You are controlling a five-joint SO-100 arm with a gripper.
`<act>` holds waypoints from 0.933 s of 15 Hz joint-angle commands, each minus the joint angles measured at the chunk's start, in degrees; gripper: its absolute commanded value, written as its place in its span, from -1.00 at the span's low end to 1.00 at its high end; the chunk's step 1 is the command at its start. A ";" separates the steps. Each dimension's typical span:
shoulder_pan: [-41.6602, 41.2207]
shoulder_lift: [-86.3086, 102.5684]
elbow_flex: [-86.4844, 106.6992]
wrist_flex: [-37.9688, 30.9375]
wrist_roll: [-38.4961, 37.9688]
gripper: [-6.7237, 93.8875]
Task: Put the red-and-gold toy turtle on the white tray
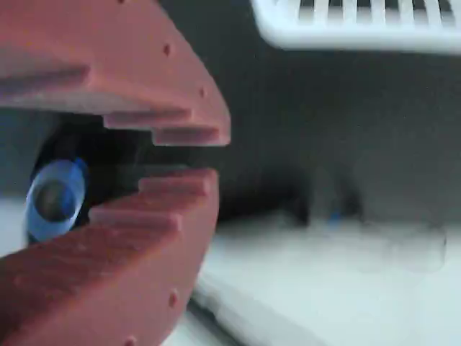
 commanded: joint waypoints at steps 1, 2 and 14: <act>2.20 17.75 10.90 -3.16 0.18 -0.87; 3.08 23.38 17.84 -4.83 0.35 -0.87; 8.00 66.53 78.40 1.76 0.09 -0.87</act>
